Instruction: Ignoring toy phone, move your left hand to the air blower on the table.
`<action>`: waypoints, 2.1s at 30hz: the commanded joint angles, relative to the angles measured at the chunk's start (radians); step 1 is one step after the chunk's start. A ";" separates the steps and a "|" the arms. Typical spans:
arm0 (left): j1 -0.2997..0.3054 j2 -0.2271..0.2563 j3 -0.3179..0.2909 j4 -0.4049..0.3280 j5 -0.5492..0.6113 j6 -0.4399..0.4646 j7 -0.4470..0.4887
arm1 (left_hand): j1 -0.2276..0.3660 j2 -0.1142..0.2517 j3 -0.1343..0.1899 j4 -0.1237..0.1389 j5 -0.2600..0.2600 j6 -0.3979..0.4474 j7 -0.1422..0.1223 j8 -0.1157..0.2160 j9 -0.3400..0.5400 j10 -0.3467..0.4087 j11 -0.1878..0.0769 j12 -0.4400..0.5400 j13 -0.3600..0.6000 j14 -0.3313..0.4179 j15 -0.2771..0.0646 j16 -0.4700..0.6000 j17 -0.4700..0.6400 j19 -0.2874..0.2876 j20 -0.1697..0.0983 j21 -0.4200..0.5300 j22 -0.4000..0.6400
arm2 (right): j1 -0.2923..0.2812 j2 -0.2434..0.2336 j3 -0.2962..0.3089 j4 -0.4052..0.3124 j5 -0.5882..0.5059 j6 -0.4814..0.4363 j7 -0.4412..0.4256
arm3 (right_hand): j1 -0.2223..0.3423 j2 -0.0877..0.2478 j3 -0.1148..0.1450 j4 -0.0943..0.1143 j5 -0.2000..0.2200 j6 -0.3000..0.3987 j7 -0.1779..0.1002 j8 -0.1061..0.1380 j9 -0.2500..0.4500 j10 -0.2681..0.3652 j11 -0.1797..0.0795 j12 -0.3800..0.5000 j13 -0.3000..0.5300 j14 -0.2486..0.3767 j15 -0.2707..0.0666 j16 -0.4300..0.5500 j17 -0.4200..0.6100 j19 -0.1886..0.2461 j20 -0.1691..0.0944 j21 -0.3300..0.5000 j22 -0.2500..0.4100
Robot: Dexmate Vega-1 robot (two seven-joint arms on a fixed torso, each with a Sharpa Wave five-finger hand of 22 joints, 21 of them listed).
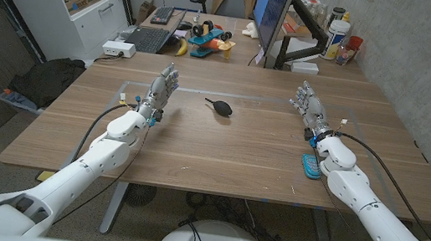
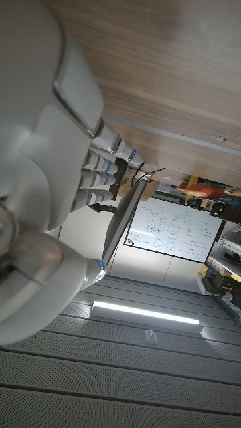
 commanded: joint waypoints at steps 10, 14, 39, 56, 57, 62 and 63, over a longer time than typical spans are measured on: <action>-0.014 0.003 -0.004 0.044 -0.007 -0.001 -0.037 | 0.015 0.011 0.010 -0.003 0.003 0.007 0.007 0.005 0.002 0.000 0.001 0.008 0.003 -0.003 -0.003 0.005 0.002 -0.005 0.007 -0.002 0.004 | -0.044 0.079 0.078 -0.032 -0.097 -0.047 0.008 | 0.008 0.003 0.006 -0.002 0.005 0.003 0.006 0.006 0.004 0.007 0.009 0.006 0.005 0.004 0.010 0.008 0.000 0.009 0.001 0.004 0.004; -0.012 0.006 -0.006 0.042 -0.006 0.001 -0.032 | 0.017 0.014 0.011 -0.004 0.003 0.009 0.007 0.005 0.002 0.001 0.001 0.008 0.003 0.000 -0.003 0.005 0.002 -0.006 0.013 -0.004 0.004 | -0.048 0.090 0.087 -0.030 -0.107 -0.043 0.010 | 0.008 0.004 0.005 -0.003 0.005 0.006 0.006 0.007 0.004 0.009 0.007 0.007 0.005 0.006 0.010 0.008 -0.001 0.010 0.001 0.002 0.004; 0.002 0.050 -0.003 -0.027 0.037 -0.002 -0.014 | 0.036 0.034 0.021 -0.015 -0.002 0.013 0.003 0.002 0.003 0.006 -0.002 0.008 0.003 0.005 -0.004 0.004 0.001 -0.007 0.025 -0.018 0.004 | -0.059 0.105 0.106 -0.045 -0.143 -0.034 0.003 | 0.007 0.009 0.002 -0.007 0.004 0.019 -0.003 0.009 0.004 0.022 0.002 0.009 0.005 0.014 0.006 0.012 -0.008 0.016 0.001 -0.003 0.004; 0.001 0.083 0.011 -0.077 0.106 0.011 0.037 | 0.052 0.042 0.027 -0.027 -0.006 0.016 0.000 0.002 0.003 0.008 -0.004 0.008 0.004 0.009 -0.006 0.003 0.000 -0.009 0.028 -0.027 0.004 | -0.060 0.107 0.109 -0.040 -0.144 -0.028 0.014 | 0.006 0.011 -0.001 -0.010 0.003 0.032 -0.008 0.010 0.004 0.036 0.001 0.012 0.006 0.027 0.000 0.016 -0.012 0.027 0.000 -0.003 0.005; 0.001 0.083 0.012 -0.078 0.106 0.011 0.038 | 0.052 0.042 0.028 -0.027 -0.007 0.016 0.000 0.002 0.003 0.008 -0.005 0.008 0.004 0.010 -0.006 0.003 0.000 -0.009 0.028 -0.027 0.004 | -0.060 0.107 0.109 -0.040 -0.144 -0.028 0.014 | 0.006 0.011 -0.001 -0.010 0.003 0.032 -0.008 0.010 0.004 0.037 0.002 0.012 0.006 0.028 0.000 0.016 -0.012 0.027 0.000 -0.003 0.005; 0.000 0.090 0.015 -0.089 0.117 0.020 0.045 | 0.056 0.043 0.029 -0.030 -0.008 0.018 0.000 0.002 0.003 0.009 -0.005 0.008 0.004 0.011 -0.006 0.003 0.000 -0.009 0.030 -0.029 0.004 | -0.064 0.107 0.111 -0.040 -0.144 -0.024 0.014 | 0.006 0.012 -0.002 -0.011 0.002 0.035 -0.010 0.011 0.004 0.039 0.002 0.012 0.006 0.029 0.000 0.016 -0.013 0.028 0.000 -0.004 0.005; 0.001 0.094 0.017 -0.097 0.124 0.023 0.050 | 0.057 0.043 0.029 -0.031 -0.008 0.018 0.000 0.002 0.003 0.010 -0.006 0.009 0.004 0.011 -0.006 0.003 0.000 -0.009 0.030 -0.029 0.004 | -0.066 0.108 0.112 -0.041 -0.142 -0.022 0.013 | 0.006 0.012 -0.002 -0.011 0.002 0.035 -0.011 0.011 0.004 0.039 0.000 0.012 0.006 0.029 0.001 0.016 -0.013 0.028 0.000 -0.004 0.005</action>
